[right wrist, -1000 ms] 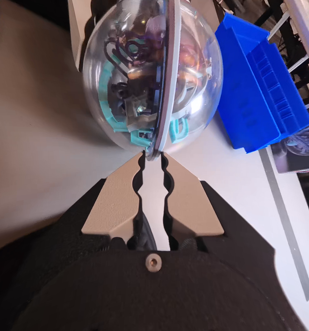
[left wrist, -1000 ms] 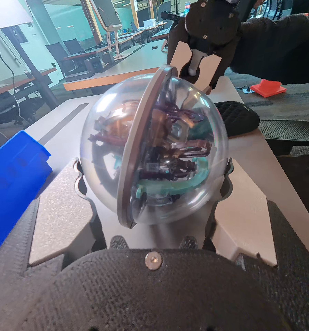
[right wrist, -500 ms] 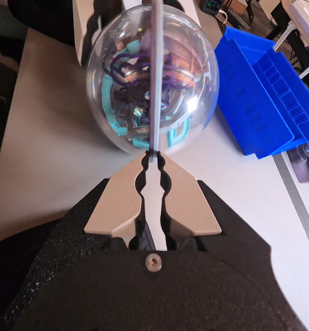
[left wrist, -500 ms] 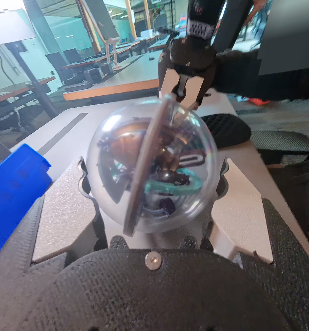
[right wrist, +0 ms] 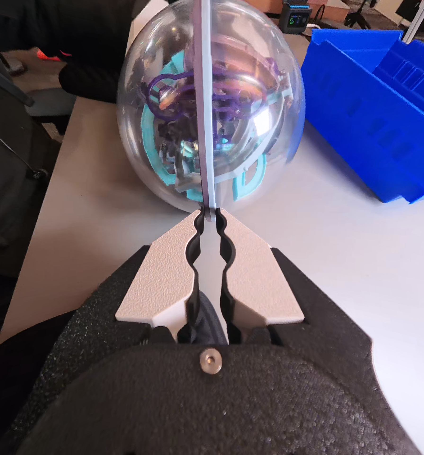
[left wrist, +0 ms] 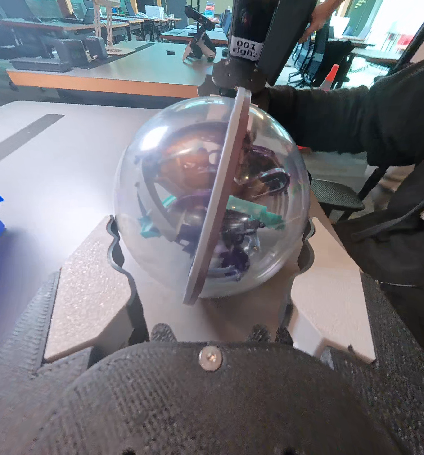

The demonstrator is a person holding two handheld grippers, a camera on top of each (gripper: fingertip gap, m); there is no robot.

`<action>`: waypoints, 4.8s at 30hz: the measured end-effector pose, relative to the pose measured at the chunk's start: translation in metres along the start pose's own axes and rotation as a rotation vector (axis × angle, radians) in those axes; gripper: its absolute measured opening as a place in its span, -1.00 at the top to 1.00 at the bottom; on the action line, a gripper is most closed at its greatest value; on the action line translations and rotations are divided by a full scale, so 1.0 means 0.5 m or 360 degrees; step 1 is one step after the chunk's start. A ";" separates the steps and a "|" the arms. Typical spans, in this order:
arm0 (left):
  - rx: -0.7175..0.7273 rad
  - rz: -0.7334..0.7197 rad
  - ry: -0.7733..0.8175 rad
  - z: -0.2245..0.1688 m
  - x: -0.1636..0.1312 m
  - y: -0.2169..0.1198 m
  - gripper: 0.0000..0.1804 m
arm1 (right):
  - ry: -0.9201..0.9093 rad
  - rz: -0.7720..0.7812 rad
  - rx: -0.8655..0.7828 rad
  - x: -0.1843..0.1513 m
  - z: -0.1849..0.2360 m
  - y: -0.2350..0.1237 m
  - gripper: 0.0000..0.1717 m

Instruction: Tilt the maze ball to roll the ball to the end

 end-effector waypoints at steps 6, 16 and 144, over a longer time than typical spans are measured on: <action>-0.0018 -0.0018 -0.0055 0.007 0.004 0.003 -0.59 | 0.0047 -0.0034 0.0050 -0.007 -0.009 -0.001 0.92; -0.0009 -0.0094 -0.0185 0.015 0.000 -0.002 -0.57 | 0.0153 0.0046 -0.0053 -0.002 -0.007 -0.013 0.68; 0.0469 -0.0241 -0.0075 -0.072 -0.042 -0.036 -0.65 | 0.0022 0.0103 -0.0568 0.116 0.107 0.072 -0.39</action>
Point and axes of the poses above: each gripper's, where its closed fingertips meet, y out along the fingers, x out of its top, z = x × y across the jaws, the point moved 8 cm from there along -y, back along the fingers, and after that the axes turned 14 degrees about -y, right-handed, at the moved point
